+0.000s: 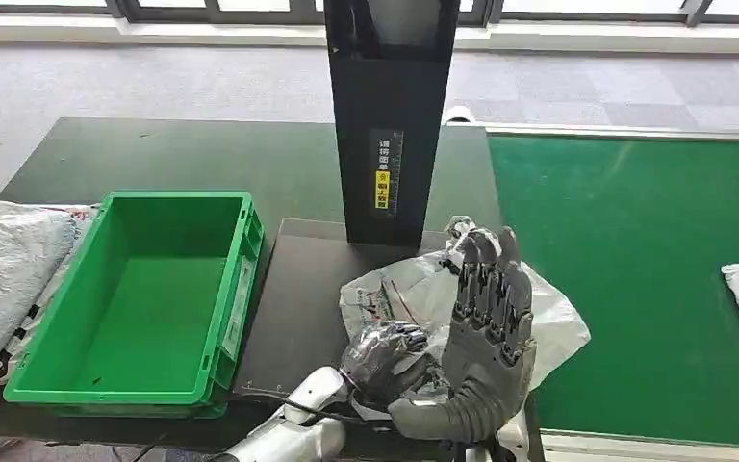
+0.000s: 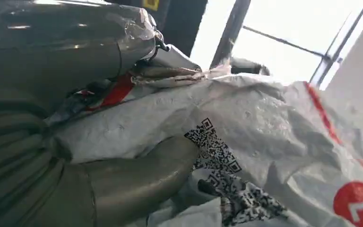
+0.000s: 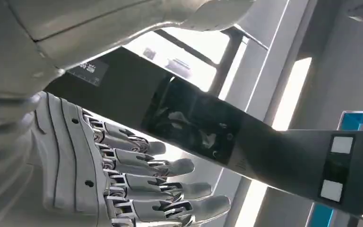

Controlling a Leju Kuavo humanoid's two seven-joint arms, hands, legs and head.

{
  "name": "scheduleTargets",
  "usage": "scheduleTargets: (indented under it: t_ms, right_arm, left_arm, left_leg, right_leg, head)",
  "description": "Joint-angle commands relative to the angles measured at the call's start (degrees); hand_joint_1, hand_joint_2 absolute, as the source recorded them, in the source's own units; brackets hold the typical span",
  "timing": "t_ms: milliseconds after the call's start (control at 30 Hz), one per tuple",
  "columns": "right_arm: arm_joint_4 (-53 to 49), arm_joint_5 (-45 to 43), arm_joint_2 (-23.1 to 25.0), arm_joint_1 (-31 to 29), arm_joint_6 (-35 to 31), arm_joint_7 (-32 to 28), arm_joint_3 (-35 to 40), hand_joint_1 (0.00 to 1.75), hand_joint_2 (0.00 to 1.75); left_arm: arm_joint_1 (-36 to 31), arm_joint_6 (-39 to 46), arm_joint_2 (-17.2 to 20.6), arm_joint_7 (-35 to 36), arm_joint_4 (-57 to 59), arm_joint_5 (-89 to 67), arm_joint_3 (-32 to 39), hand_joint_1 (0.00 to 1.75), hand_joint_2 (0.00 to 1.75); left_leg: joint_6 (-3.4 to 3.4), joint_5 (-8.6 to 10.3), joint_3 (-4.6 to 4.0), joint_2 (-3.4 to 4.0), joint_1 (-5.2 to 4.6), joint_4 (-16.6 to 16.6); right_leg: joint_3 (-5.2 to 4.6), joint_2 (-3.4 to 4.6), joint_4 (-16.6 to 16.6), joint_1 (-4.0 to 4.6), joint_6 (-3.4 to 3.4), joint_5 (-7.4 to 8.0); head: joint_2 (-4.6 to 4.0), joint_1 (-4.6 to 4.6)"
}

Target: Moved the parcel from conveyor to table for the left to box.

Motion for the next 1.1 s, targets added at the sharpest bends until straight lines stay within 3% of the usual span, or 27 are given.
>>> scheduleTargets:
  t_ms: [33, 233, 433, 533, 600, 800, 1100]
  right_arm:
    - [2.3, -0.1, -2.0, 0.0, -0.2, 0.1, 0.8, 0.00, 1.75]
    - [2.0, 0.1, -2.2, 0.8, -0.2, 0.1, 0.4, 0.00, 1.75]
    - [0.2, 2.2, -1.4, 3.6, -0.2, 0.1, -1.5, 0.00, 1.75]
    - [-0.4, 3.5, -0.7, 5.1, -0.2, 0.1, -2.8, 0.00, 1.75]
    - [-0.8, 4.3, -0.2, 6.2, -0.2, 0.1, -4.0, 0.00, 1.75]
    - [-2.6, 4.1, -1.2, 8.5, -0.2, 0.1, -6.6, 0.00, 1.75]
    - [-3.8, 4.6, -1.0, 9.7, -0.2, 0.1, -7.1, 0.00, 1.75]
  left_arm:
    - [-0.4, 0.5, 1.9, -1.8, -1.2, 1.4, 5.5, 1.75, 1.75]
    - [-0.6, 0.0, 2.1, -3.1, -1.5, 2.2, 6.4, 1.75, 1.75]
    - [0.4, 5.2, 2.5, -10.1, -5.8, 5.7, 10.6, 1.75, 1.75]
    - [4.4, 5.2, 2.9, -15.6, -17.2, 3.9, 22.0, 1.75, 1.75]
    - [9.3, 5.2, 3.6, -15.7, -31.6, 5.5, 27.1, 1.75, 1.75]
    - [17.6, 5.2, 5.6, -15.7, -57.0, 16.9, 34.1, 1.75, 1.75]
    - [22.7, 5.2, 7.7, -15.7, -71.8, 29.1, 40.6, 1.75, 1.75]
  left_leg:
    - [0.02, 0.08, 0.10, 0.11, 0.02, -0.1]
    - [0.01, 0.04, 0.03, 0.07, 0.02, -0.1]
    - [0.01, 0.04, 0.03, 0.04, 0.02, -0.1]
    - [0.00, 0.05, 0.02, 0.10, 0.03, -0.1]
    - [0.01, 0.05, 0.02, 0.14, 0.02, -0.1]
    - [0.00, 0.01, -0.04, 0.33, 0.03, -0.1]
    - [-0.01, -0.01, -0.07, 0.27, 0.06, -0.1]
  right_leg:
    - [0.08, 0.10, -0.2, 0.03, -0.04, 0.12]
    - [0.03, 0.06, -0.1, 0.02, -0.03, 0.07]
    - [0.03, 0.03, -0.1, 0.03, -0.04, 0.05]
    - [-0.01, 0.09, -0.1, 0.04, -0.05, 0.09]
    - [-0.02, 0.13, -0.1, 0.04, -0.05, 0.10]
    - [-0.16, 0.36, -0.1, 0.04, -0.06, 0.09]
    - [-0.15, 0.29, 0.0, 0.06, -0.06, 0.04]
  head:
    - [0.00, 0.02]
    - [0.00, 0.02]
    - [0.00, 0.00]
    - [0.00, 0.02]
    - [0.00, 0.00]
    - [0.00, 0.02]
    - [0.00, 0.00]
